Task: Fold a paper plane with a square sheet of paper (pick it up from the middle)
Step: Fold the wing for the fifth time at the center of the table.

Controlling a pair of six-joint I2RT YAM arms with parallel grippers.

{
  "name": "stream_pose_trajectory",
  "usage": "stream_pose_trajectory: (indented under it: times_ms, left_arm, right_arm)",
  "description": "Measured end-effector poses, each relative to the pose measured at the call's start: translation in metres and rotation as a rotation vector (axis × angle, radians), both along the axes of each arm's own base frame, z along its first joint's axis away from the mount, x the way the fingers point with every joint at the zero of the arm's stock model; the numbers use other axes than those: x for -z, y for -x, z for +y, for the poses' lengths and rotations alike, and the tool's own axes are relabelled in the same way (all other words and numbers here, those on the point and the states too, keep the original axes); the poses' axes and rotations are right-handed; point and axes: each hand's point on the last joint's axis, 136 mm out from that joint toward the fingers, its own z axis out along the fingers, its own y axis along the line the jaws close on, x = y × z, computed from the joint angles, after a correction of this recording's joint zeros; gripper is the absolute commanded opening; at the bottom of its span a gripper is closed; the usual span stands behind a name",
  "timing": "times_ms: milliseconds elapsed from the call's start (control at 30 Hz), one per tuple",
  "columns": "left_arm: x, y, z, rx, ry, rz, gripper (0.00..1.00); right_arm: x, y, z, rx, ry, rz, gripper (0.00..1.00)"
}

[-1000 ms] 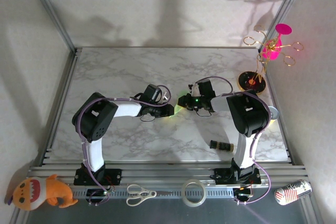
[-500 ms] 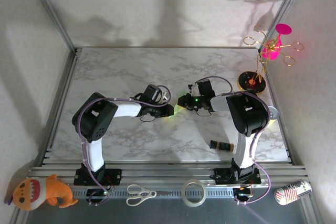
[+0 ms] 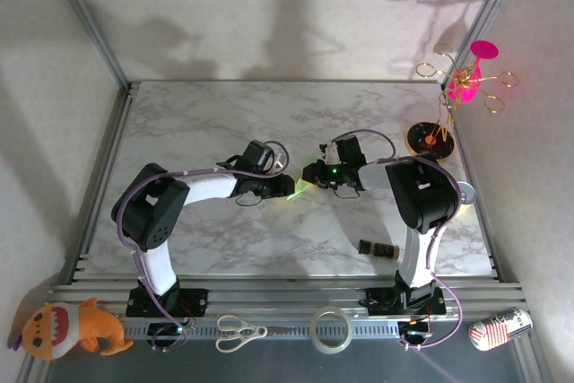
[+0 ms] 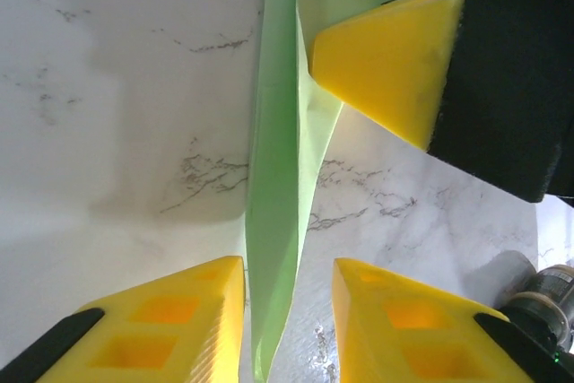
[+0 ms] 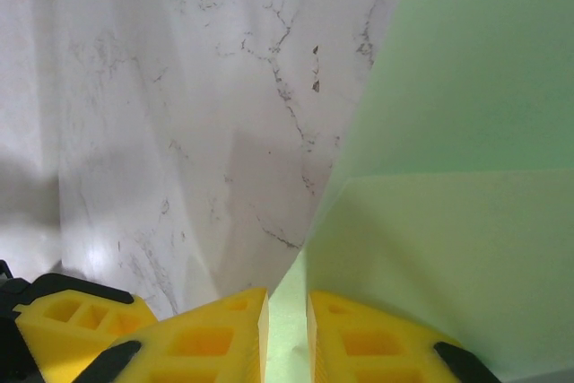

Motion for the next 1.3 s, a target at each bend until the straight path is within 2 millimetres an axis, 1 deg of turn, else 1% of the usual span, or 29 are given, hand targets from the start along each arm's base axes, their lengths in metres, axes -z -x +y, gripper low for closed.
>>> stream_pose_trajectory:
  times_ms: [67,133,267,467,733,1300]
  left_arm:
    - [0.0,0.0,-0.001,0.002,0.002,0.002,0.28]
    - [0.0,0.0,-0.002,0.005,0.004,0.005,0.24]
    - [0.0,0.0,-0.004,0.01,0.006,0.008,0.22]
    - [0.007,0.001,-0.005,0.016,0.003,0.023,0.21]
    - [0.013,0.006,-0.008,0.029,-0.002,0.041,0.14]
    - [0.018,0.011,-0.012,0.041,-0.009,0.049,0.11]
  right_arm:
    - [0.0,0.0,0.0,0.0,0.001,0.0,0.2]
    - [0.0,0.0,0.0,0.0,0.001,0.001,0.2]
    - [0.0,0.0,0.0,-0.001,0.002,0.001,0.2]
    - [0.001,0.0,0.0,-0.001,0.003,0.004,0.2]
    - [0.001,0.0,0.0,-0.001,0.003,0.005,0.2]
    - [0.002,0.0,0.0,-0.001,0.004,0.006,0.2]
